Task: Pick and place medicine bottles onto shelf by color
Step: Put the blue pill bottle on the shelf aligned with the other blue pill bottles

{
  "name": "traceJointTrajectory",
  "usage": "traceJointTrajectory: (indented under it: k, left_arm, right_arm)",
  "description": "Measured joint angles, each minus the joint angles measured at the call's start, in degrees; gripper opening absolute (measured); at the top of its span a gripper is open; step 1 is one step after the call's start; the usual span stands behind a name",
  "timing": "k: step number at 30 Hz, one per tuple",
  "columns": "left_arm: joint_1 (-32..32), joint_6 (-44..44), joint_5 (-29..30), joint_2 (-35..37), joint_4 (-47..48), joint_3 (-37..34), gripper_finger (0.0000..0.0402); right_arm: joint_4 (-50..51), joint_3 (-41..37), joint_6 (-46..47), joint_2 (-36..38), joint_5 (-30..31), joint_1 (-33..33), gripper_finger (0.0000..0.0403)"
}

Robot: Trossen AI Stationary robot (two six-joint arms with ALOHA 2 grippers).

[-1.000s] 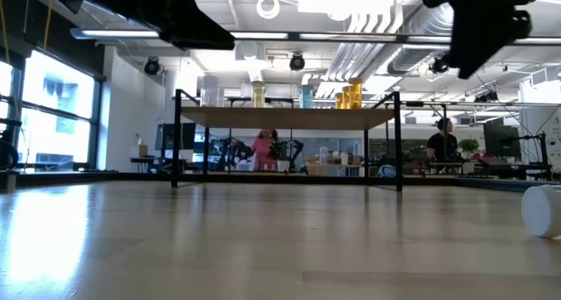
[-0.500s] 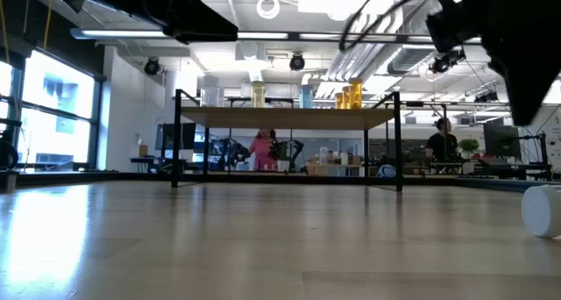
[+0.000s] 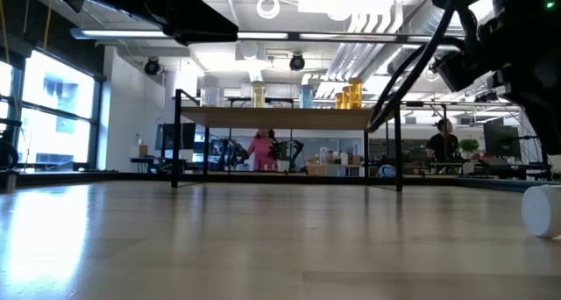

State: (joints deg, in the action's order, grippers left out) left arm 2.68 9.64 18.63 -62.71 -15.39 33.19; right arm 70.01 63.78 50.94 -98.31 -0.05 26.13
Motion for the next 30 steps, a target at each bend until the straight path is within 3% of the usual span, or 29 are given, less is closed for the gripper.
traceJointTrajectory:
  k: [7,12,30]
  left_arm:
    - [0.0,0.0,0.0,0.0,0.1,0.0,0.0211]
    - [0.0,0.0,0.0,0.0,0.1,0.0,0.0211]
    - [0.0,0.0,0.0,0.0,0.3,0.0,0.0211]
  right_arm:
    - [0.1,-0.1,-2.8,0.0,0.9,-1.6,0.0172]
    - [-1.0,-4.4,-3.4,0.0,-1.3,-2.9,0.0172]
    - [-10.9,-11.5,-8.8,0.0,-2.1,-7.5,0.0171]
